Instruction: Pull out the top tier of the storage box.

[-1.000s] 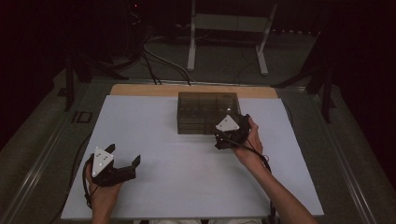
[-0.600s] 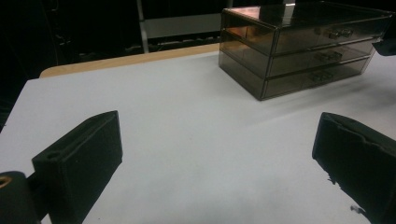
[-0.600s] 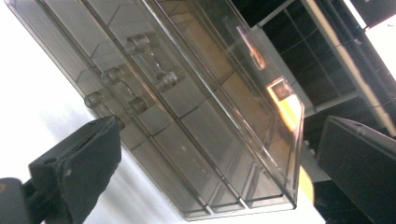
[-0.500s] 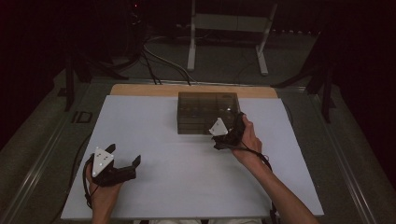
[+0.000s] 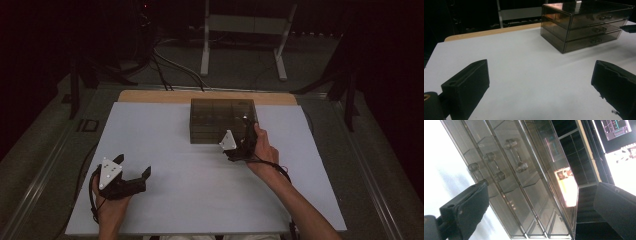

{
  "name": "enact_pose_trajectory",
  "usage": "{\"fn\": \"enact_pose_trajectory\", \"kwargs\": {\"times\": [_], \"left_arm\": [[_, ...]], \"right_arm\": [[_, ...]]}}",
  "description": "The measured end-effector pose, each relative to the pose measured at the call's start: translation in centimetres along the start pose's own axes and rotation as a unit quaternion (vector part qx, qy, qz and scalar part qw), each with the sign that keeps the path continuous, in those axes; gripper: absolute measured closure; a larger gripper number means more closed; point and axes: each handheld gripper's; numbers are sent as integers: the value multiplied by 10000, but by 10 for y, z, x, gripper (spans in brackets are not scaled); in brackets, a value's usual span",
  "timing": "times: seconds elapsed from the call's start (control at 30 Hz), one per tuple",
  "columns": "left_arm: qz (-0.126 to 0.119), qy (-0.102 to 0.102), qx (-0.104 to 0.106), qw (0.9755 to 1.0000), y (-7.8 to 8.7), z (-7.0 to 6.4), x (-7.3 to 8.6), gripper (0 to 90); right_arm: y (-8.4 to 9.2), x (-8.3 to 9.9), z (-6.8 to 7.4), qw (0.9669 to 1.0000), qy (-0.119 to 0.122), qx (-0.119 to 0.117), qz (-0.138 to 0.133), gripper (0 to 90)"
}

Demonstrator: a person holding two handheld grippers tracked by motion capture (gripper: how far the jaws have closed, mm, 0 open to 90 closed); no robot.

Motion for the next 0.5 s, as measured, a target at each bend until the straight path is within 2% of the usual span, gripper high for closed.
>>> {"fn": "enact_pose_trajectory", "kwargs": {"times": [0.5], "left_arm": [[1, 1, 1, 10000, 0, 0, 0, 32]], "right_arm": [[0, -1, 9, 9989, 436, 184, -35, 12]]}}
Point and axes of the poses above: each handheld gripper's, and its own axes: y roughly backward along the jaws, x roughly out of its underside, z roughly to its left, and after that the axes turned 6 degrees about -y, right-handed
